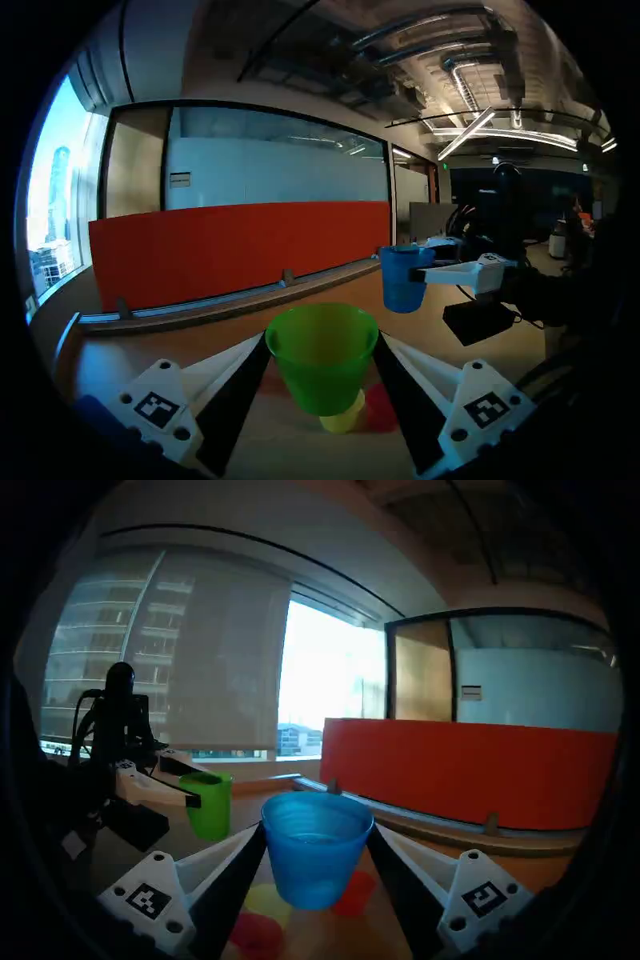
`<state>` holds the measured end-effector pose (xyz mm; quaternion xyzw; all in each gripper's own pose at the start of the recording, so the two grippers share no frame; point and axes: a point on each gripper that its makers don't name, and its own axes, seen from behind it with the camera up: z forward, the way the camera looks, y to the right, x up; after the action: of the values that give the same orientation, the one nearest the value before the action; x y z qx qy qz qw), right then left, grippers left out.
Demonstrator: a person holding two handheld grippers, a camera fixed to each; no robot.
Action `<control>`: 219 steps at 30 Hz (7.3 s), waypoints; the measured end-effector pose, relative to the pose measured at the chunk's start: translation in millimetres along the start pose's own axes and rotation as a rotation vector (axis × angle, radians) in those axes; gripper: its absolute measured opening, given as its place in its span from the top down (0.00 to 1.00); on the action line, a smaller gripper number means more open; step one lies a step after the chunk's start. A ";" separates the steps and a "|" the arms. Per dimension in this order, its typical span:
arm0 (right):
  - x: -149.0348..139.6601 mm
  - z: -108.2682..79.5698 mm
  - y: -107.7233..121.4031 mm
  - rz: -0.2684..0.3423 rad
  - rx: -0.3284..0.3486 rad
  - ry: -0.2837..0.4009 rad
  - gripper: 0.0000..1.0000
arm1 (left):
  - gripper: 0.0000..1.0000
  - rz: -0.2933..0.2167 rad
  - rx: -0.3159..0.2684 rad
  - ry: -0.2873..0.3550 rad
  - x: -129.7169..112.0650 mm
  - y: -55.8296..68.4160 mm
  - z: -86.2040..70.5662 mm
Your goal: Pour water
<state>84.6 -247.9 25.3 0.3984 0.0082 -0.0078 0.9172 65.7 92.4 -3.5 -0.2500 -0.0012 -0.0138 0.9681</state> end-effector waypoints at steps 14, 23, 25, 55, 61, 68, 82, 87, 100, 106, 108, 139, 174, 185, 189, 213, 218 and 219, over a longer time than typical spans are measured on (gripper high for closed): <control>-3.9 -4.5 -3.3 -0.004 0.003 -0.007 0.10 | 0.12 -0.035 -0.021 0.075 14.0 11.5 3.9; -0.3 -4.4 -9.3 -0.020 0.013 -0.015 0.09 | 0.12 -0.039 -0.049 0.105 24.8 22.2 6.9; 0.4 -4.5 -10.3 -0.022 0.015 -0.016 0.10 | 0.12 -0.035 -0.052 0.100 24.1 23.7 7.2; 7.3 2.0 -29.2 -0.181 0.106 -0.090 0.09 | 0.12 -0.001 -0.146 -0.018 -11.6 57.7 11.2; 10.0 2.9 -31.7 -0.239 0.122 -0.094 0.09 | 0.12 -0.001 -0.163 -0.025 -16.1 65.4 11.6; 12.9 4.2 -38.3 -0.305 0.150 -0.102 0.09 | 0.12 0.003 -0.180 -0.030 -18.8 75.0 12.1; 18.1 9.2 -48.5 -0.432 0.182 -0.114 0.10 | 0.12 -0.003 -0.207 -0.032 -22.8 89.1 12.3; 19.0 10.5 -51.7 -0.461 0.193 -0.116 0.09 | 0.12 -0.003 -0.214 -0.027 -21.2 92.6 11.3; 21.1 11.9 -53.6 -0.570 0.213 -0.116 0.09 | 0.12 0.005 -0.228 -0.024 -20.9 99.3 10.4; 22.3 13.1 -56.4 -0.626 0.223 -0.121 0.09 | 0.12 0.015 -0.233 -0.024 -21.4 101.7 10.1; 22.5 13.5 -57.4 -0.644 0.227 -0.124 0.09 | 0.12 0.016 -0.234 -0.023 -21.3 102.4 10.0; 33.3 18.9 -67.6 -0.887 0.257 -0.146 0.09 | 0.12 0.012 -0.242 -0.011 -16.3 107.0 12.5; 35.5 20.8 -74.3 -1.062 0.278 -0.170 0.10 | 0.12 0.017 -0.244 -0.008 -14.4 108.1 11.9; 34.2 20.5 -74.5 -1.101 0.279 -0.176 0.09 | 0.12 0.018 -0.249 -0.009 -14.1 109.9 11.0; 36.4 20.4 -74.4 -1.113 0.276 -0.172 0.10 | 0.12 0.022 -0.249 -0.013 -15.1 109.6 10.1; 42.5 21.6 -70.9 -1.188 0.266 -0.179 0.10 | 0.12 0.028 -0.251 -0.016 -17.4 110.5 8.5; 43.2 22.0 -71.0 -1.204 0.264 -0.179 0.10 | 0.12 0.027 -0.253 -0.014 -17.2 111.1 8.4; 43.3 22.1 -71.1 -1.207 0.264 -0.179 0.09 | 0.12 0.027 -0.254 -0.014 -17.4 111.3 8.3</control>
<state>126.6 -312.9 -12.5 0.4313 0.1541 -0.5589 0.6912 51.4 194.2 -50.3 -0.3707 -0.0029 0.0011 0.9288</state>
